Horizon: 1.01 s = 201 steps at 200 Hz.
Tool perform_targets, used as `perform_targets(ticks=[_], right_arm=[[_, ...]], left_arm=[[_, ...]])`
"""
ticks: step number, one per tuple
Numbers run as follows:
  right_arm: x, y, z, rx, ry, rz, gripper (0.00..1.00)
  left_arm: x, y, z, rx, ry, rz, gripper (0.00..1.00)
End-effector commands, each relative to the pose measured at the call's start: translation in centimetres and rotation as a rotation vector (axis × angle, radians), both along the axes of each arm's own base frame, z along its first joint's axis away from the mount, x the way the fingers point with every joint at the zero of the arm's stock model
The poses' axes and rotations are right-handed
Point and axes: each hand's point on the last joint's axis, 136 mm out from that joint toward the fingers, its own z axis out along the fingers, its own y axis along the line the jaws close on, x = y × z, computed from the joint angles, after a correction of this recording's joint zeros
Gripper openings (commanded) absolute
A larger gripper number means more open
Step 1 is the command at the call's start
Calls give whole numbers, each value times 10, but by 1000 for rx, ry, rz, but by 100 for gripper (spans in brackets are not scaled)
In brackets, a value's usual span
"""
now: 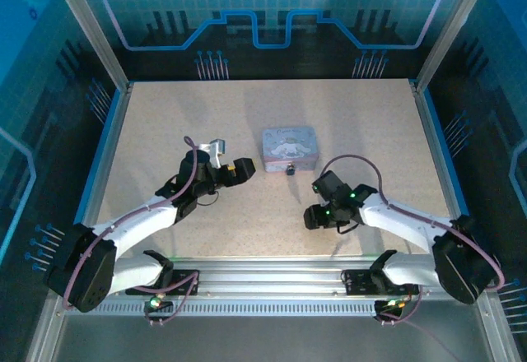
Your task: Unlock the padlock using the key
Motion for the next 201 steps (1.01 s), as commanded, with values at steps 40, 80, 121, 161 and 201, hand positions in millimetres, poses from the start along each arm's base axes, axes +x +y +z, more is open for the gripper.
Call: perform_targets(ticks=[40,80,121,161,201], right_arm=[[-1,12,-8,-80,34,33,49],[3,15,-11,-120,31,49,42],[2,15,-16,-157,46,61,32],[-2,13,-18,-182,65,68,28],[-9,7,-24,-211,91,72,22]], left_arm=[[4,-6,16,-28,-33,0,99],[4,-5,16,-26,-30,2,99],[3,-5,15,-25,-27,1,99],[3,-4,17,-20,-32,4,99],[2,-3,19,-18,-35,5,99]])
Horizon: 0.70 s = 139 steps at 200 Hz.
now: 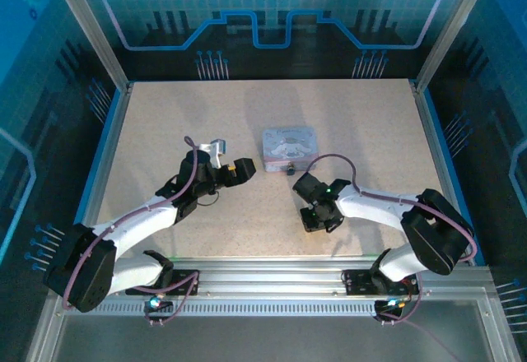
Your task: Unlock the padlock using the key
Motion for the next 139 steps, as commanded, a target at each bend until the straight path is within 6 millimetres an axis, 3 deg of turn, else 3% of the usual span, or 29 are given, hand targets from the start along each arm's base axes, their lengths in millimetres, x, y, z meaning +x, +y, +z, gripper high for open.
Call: perform_targets(ticks=[1,49,74,101,139], right_arm=[[-6,-4,-1,-45,24,1,22],[-3,-5,1,-61,-2,24,4],[6,-7,12,-90,-69,61,0],[22,-1,35,-105,-204,146,0],[54,29,83,-53,-478,292,0]], left_arm=[[3,-2,18,-18,-35,9,99],[1,1,22,-2,-43,15,99],[0,3,28,1,-56,17,99],[-3,4,41,-5,-69,16,99],[-11,2,64,-40,-73,-9,99]])
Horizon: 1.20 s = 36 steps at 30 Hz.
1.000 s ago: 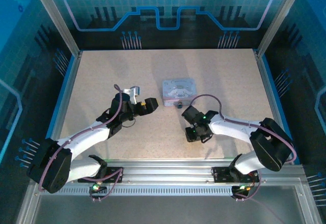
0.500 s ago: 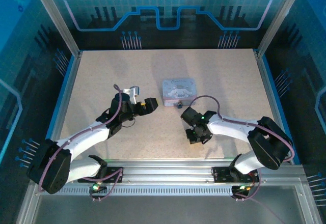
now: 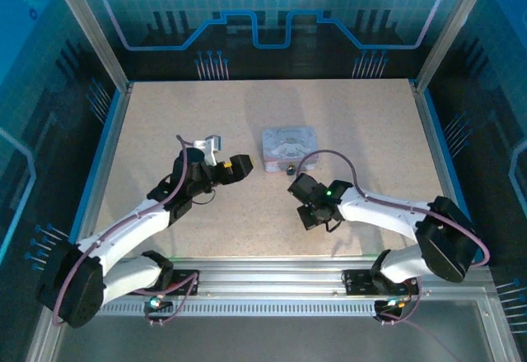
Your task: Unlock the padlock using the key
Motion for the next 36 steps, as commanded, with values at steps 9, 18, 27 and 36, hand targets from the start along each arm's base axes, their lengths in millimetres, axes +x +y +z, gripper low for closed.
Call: perform_targets(ticks=[9,18,27,36], right_arm=[[56,76,125,225,-641,360,0],[63,95,153,260,-797,430,0],[64,97,150,211,-824,425,0],[64,99,150,196,-835,428,0]], left_arm=[[-16,-15,56,-106,-22,-88,89],[-17,-42,66,-192,23,-148,66],[-10,-64,54,-200,108,-110,55],[-7,-74,41,-177,183,-79,53]])
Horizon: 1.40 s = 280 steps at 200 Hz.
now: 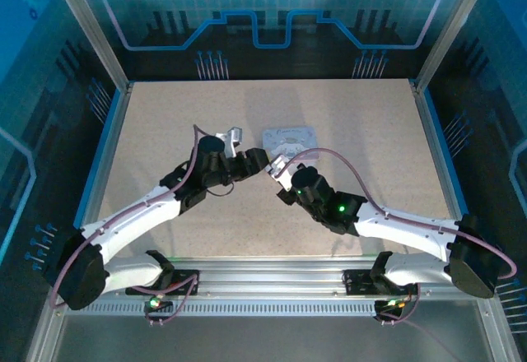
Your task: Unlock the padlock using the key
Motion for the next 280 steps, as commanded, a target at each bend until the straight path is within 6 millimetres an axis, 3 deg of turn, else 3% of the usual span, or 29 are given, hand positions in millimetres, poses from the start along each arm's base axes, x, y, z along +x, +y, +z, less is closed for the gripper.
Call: perform_targets(ticks=[1,132,256,268,280], right_arm=[[-1,7,9,14,-36,7,0],[-3,11,11,26,-49,20,0],[-11,11,6,13,-19,56,0],[-16,12,5,25,11,89,5],[-22,14,3,52,55,137,16]], left_arm=[[4,-5,3,-5,25,20,52],[4,-22,-6,-3,45,-19,40],[5,-20,-6,18,28,-14,13],[5,-19,-5,26,14,-12,10],[6,-19,-2,33,-19,-19,7]])
